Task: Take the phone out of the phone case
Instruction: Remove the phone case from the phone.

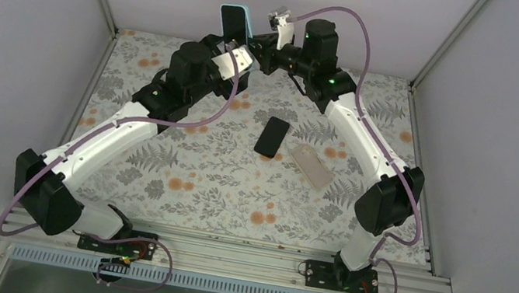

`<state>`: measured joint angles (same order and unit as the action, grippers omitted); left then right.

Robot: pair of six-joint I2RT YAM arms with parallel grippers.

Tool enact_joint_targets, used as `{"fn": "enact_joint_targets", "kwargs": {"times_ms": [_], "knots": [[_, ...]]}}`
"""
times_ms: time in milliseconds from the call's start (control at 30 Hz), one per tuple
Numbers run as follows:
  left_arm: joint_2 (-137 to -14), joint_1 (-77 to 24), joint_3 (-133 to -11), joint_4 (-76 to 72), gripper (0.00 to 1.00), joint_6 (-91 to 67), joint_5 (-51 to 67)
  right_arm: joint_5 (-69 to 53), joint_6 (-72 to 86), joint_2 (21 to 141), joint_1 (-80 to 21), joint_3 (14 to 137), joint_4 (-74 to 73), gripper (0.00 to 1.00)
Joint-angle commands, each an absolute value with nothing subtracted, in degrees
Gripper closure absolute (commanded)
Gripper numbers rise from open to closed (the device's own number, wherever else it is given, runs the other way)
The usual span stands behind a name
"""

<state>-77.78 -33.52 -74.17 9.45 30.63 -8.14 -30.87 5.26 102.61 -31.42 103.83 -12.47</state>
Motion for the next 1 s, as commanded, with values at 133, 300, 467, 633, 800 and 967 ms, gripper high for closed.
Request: {"fn": "enact_joint_targets", "kwargs": {"times_ms": [133, 300, 467, 633, 800, 967], "knots": [[-80.47, -34.44, -75.15, 4.33, 0.0, 28.83, -13.32, -28.98, 8.21, 99.72, -31.38, 104.04, -5.48, 0.97], [-80.06, -34.63, -75.06, 3.31, 0.0, 28.13, -14.18, -27.05, 7.76, 99.16, -31.32, 102.95, -4.89, 0.97], [-78.88, -34.63, -75.65, 4.53, 0.0, 27.38, -11.85, -27.46, 7.26, 99.6, -31.37, 102.7, -4.8, 0.97], [-77.85, -34.63, -75.2, 4.04, 0.0, 26.8, -11.98, -27.25, 7.23, 99.73, -31.34, 102.49, -4.77, 0.97], [-77.37, -34.69, -74.17, 1.84, 0.01, 27.2, -14.08, -26.57, 7.41, 99.71, -31.31, 102.4, -4.75, 0.97], [-77.51, -35.82, -70.44, -5.43, 0.02, 30.69, -21.93, -27.09, 8.0, 99.6, -31.34, 101.96, -4.57, 0.97]]}}
